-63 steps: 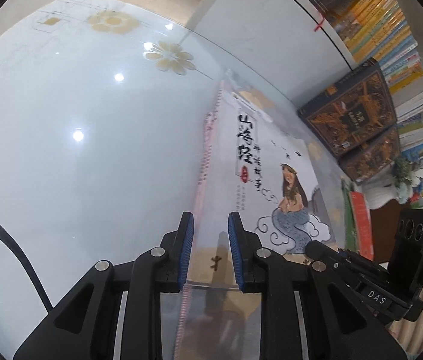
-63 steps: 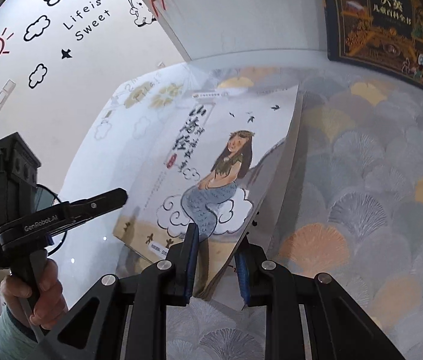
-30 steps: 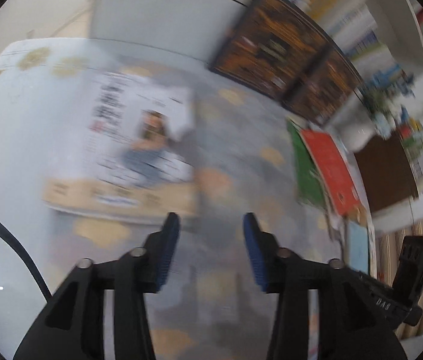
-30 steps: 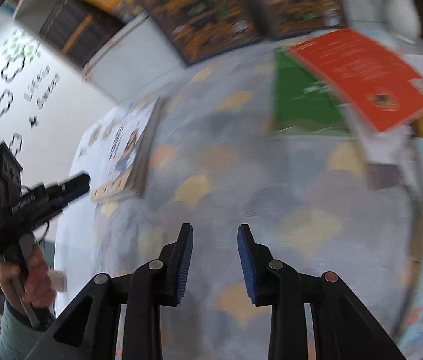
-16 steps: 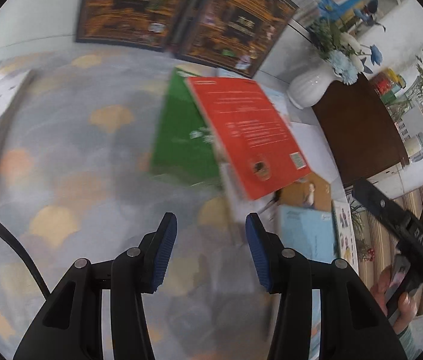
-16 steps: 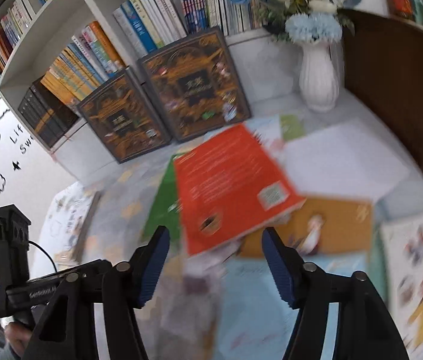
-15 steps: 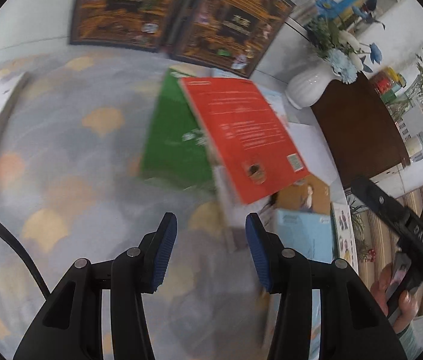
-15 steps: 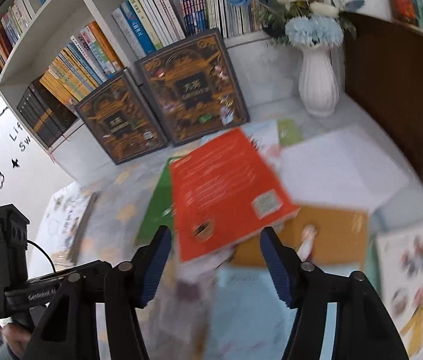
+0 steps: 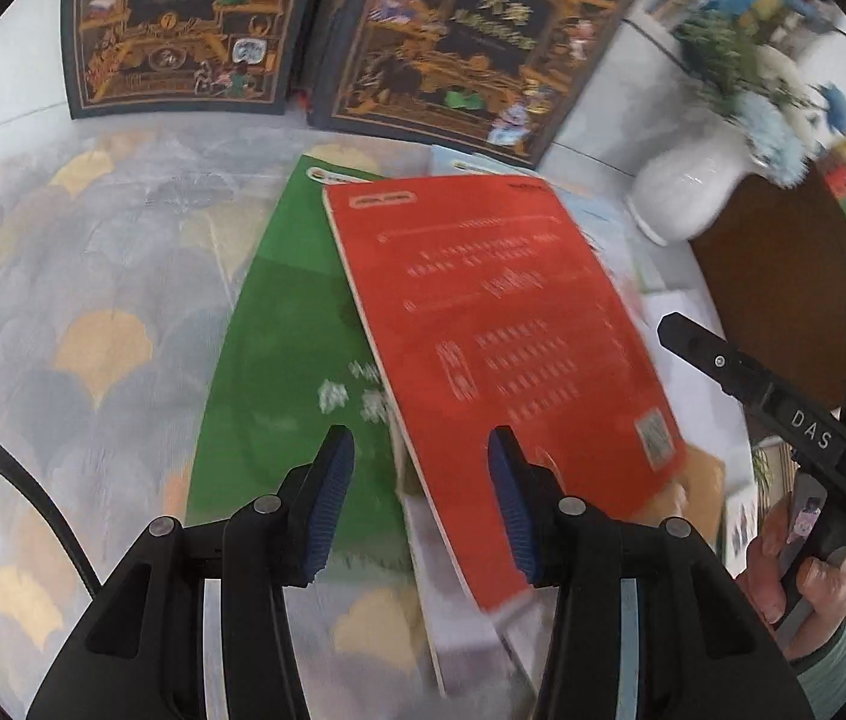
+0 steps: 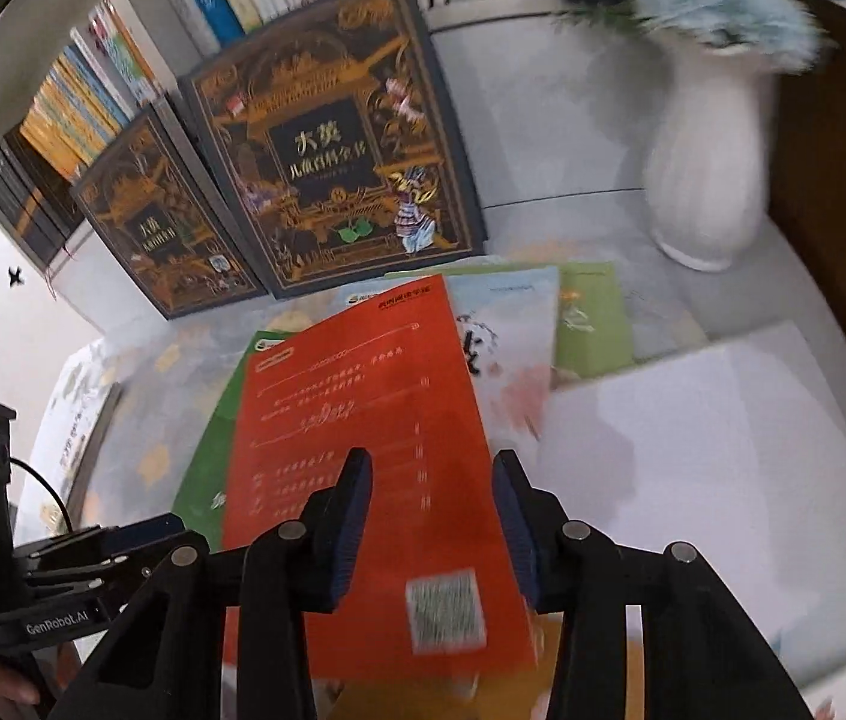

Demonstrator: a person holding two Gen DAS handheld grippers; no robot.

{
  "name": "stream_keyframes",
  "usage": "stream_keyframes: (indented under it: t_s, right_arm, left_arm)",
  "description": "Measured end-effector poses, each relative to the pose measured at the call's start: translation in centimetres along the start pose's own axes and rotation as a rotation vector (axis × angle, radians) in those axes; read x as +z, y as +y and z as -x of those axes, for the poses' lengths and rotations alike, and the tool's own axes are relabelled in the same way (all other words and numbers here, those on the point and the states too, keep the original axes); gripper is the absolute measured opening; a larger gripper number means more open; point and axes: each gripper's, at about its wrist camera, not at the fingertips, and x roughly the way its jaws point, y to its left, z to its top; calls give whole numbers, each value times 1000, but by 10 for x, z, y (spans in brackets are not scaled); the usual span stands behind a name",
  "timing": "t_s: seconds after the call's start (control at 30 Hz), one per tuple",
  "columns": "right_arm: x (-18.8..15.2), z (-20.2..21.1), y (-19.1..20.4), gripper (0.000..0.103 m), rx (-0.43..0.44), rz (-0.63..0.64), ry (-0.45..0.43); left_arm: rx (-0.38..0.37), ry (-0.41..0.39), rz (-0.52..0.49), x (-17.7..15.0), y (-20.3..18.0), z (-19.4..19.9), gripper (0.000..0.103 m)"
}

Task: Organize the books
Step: 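Grip the red booklet's edge with the right tool and lift it, then turn the red booklet over with the right tool toward the left tool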

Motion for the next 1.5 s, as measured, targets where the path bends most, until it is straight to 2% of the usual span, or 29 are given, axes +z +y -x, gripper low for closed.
stream_keyframes:
  t_s: [0.13, 0.27, 0.33, 0.4, 0.57, 0.7, 0.87, 1.0, 1.1, 1.23, 1.3, 1.4, 1.5]
  right_arm:
    - [12, -30, -5, 41, -9, 30, 38]
    - [8, -37, -9, 43, 47, 27, 64]
    - [3, -33, -8, 43, 61, 18, 78]
    - [-3, -27, -5, 43, 76, 3, 97]
    - [-31, -6, 10, 43, 167, -66, 167]
    - [-64, 3, 58, 43, 213, -20, 218]
    - [-120, -2, 119, 43, 259, 23, 339]
    - [-168, -6, 140, 43, 278, -2, 410]
    - [-183, -3, 139, 42, 230, -29, 401]
    - [-185, -4, 150, 43, 239, -14, 391]
    - [-181, -4, 154, 43, 264, -38, 389]
    - [-171, 14, 156, 43, 343, -89, 339]
    - [-164, 35, 172, 43, 379, -81, 294]
  left_arm:
    - [-19, 24, 26, 9, 7, -17, 43]
    - [-81, 47, 8, 6, 0, -22, 45]
    - [-29, 40, -28, 3, -7, -21, 45]
    - [-12, 40, -48, -4, -9, -17, 45]
    - [-41, 64, -8, -46, 11, 12, 45]
    - [-2, 73, 69, -98, 44, 42, 45]
    - [54, 67, 171, -154, 90, 79, 45]
    - [34, 53, 234, -187, 114, 102, 45]
    - [16, 39, 225, -203, 116, 115, 45]
    - [-58, 78, 192, -210, 106, 107, 45]
    - [-64, 66, 158, -211, 96, 103, 45]
    - [-113, 81, 118, -213, 86, 101, 45]
    - [-103, 61, 71, -215, 79, 107, 45]
